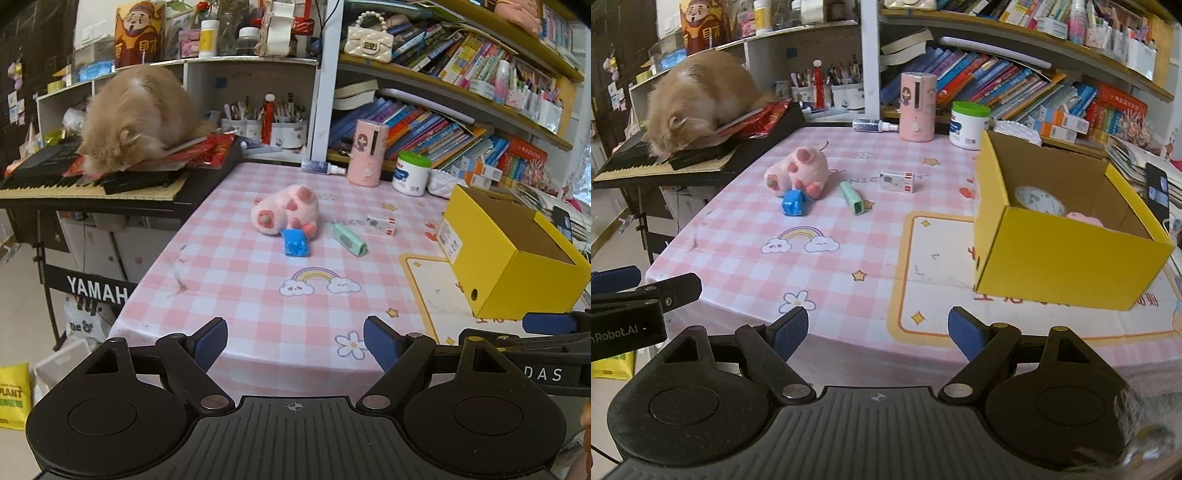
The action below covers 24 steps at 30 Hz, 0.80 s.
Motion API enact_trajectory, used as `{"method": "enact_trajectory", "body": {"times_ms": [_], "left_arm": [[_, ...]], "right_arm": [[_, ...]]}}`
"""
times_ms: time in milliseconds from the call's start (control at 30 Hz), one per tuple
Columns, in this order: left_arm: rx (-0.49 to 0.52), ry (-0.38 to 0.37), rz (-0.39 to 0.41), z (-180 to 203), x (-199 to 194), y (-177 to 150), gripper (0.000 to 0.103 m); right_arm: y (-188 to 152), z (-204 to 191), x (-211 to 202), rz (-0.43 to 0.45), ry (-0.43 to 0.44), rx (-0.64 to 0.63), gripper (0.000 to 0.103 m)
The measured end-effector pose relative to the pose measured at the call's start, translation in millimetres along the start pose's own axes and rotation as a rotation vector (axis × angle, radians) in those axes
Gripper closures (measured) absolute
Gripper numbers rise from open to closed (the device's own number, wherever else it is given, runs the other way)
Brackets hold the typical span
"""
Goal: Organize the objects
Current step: 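Withdraw both open tools from the box toward the blue block and green marker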
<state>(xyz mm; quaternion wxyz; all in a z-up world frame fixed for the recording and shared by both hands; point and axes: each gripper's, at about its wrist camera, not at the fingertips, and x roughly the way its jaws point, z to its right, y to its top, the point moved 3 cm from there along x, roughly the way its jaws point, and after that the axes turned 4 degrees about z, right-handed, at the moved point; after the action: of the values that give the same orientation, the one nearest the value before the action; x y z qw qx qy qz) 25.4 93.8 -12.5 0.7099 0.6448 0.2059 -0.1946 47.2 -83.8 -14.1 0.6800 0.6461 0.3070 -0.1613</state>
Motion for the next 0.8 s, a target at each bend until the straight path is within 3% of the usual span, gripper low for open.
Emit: {"method": "enact_trajectory", "body": {"times_ms": [533, 633, 800], "left_arm": [[-0.013, 0.052, -0.05, -7, 64, 27, 0.02], [-0.017, 0.055, -0.065, -6, 79, 33, 0.02], [-0.016, 0.08, -0.081, -3, 102, 45, 0.02]], "right_arm": [[36, 0, 69, -0.039, 0.054, -0.019, 0.024], [46, 3, 84, -0.045, 0.069, -0.028, 0.033], [60, 6, 109, -0.068, 0.097, -0.045, 0.037]]}}
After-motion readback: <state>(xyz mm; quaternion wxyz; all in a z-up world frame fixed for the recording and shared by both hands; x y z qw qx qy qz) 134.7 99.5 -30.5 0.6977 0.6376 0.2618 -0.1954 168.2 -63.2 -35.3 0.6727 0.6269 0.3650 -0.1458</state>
